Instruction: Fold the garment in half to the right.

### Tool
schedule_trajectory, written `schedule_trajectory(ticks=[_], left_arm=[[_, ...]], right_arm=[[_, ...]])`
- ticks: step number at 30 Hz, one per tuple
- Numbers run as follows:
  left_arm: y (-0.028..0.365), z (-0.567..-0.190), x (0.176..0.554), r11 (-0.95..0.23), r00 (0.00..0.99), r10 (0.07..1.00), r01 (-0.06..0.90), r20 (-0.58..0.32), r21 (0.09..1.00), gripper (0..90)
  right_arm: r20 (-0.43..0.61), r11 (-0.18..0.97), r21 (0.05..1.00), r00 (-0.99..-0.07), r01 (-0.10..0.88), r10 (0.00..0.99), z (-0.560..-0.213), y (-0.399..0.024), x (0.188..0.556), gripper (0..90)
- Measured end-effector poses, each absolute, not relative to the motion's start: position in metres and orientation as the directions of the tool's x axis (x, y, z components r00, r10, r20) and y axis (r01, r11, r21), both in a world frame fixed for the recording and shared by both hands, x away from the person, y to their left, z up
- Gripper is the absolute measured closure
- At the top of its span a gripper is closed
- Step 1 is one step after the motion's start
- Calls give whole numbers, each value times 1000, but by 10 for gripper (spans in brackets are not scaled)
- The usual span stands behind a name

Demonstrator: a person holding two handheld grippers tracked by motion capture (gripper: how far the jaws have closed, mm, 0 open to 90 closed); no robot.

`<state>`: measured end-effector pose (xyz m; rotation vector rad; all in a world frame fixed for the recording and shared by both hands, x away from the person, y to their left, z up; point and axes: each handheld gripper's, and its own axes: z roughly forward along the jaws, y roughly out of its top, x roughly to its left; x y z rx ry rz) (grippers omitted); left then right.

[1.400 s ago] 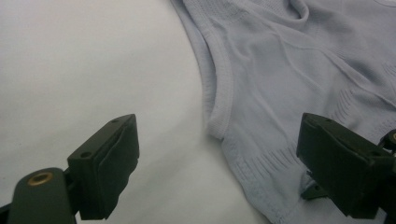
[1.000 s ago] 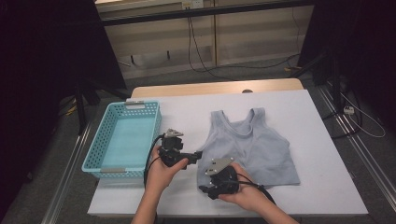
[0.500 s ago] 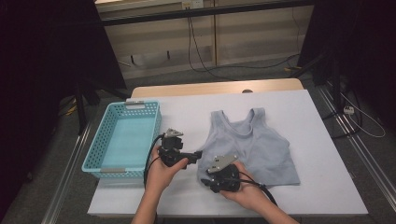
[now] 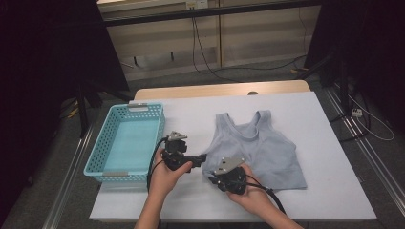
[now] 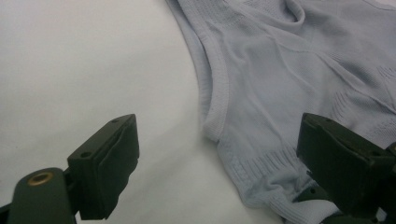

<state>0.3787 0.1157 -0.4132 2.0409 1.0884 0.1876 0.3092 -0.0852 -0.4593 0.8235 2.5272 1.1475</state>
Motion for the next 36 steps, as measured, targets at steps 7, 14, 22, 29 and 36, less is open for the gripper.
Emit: schedule_trajectory(ticks=[7,14,22,29,36], left_arm=[[117,-413,380,-302,611,758,636,-226,710,125],[119,-411,381,-296,603,766,639,-222,710,103],[116,-412,384,-272,593,768,646,-244,714,97],[113,-413,388,-276,599,762,645,-247,713,91],[112,-413,396,-278,595,769,642,-234,715,94]], right_arm=[[52,516,750,-814,414,578,-457,-88,312,831],[85,489,765,-818,420,569,-447,-92,308,832],[120,450,782,-813,432,570,-442,-97,307,832],[134,440,784,-811,438,569,-440,-98,305,832],[132,438,790,-816,430,563,-439,-99,303,832]])
